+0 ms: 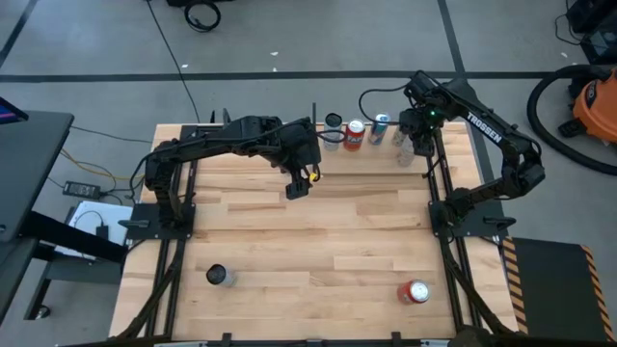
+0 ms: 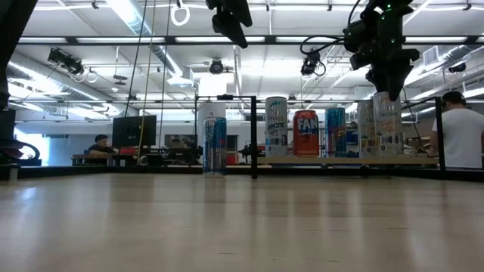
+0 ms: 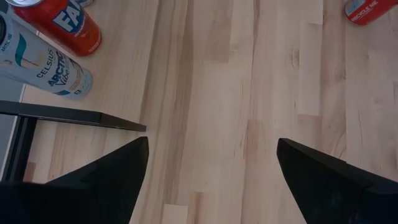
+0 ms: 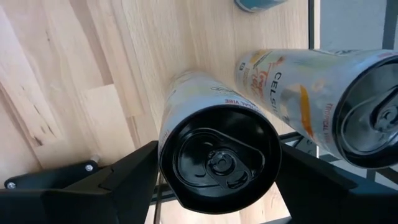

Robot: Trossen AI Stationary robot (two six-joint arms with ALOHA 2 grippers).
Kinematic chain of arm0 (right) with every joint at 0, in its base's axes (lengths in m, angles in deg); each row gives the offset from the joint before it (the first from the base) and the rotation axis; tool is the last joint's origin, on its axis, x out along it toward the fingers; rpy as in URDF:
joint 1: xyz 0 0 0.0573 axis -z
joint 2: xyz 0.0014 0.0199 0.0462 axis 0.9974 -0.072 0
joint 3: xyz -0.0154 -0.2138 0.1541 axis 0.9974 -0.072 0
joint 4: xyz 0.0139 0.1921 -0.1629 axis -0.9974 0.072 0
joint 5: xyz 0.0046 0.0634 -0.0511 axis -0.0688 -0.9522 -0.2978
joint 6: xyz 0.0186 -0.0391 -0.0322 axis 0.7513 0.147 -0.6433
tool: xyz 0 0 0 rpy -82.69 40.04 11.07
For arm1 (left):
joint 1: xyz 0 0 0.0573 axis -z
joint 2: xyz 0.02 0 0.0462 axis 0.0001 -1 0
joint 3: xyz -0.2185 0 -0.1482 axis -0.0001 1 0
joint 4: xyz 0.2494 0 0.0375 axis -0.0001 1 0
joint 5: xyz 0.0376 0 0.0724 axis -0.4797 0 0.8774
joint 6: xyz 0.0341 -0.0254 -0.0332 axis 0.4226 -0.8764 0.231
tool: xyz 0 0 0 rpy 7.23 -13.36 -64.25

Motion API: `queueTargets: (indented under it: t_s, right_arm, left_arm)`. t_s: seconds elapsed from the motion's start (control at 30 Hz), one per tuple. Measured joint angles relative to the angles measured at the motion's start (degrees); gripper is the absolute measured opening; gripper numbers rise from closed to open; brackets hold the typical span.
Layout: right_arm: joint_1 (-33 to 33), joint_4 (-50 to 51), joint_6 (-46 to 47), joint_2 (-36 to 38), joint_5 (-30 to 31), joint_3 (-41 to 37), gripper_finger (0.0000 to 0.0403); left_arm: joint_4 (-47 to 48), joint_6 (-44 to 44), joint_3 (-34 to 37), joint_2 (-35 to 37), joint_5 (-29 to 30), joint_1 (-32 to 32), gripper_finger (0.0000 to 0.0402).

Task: Place canned beverage on shelf
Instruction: Put the white yellow soda can on the shelf aligned with the other white yellow soda can

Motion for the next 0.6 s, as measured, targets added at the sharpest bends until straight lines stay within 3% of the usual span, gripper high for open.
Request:
queueTargets:
  t_s: [0.6]
  right_arm:
    - [0.0, -0.3, 0.9, 0.0, 0.2, 0.0, 0.0305]
  left_arm:
    - [0.0, 0.5, 0.0, 0.0, 0.0, 0.0, 0.0357]
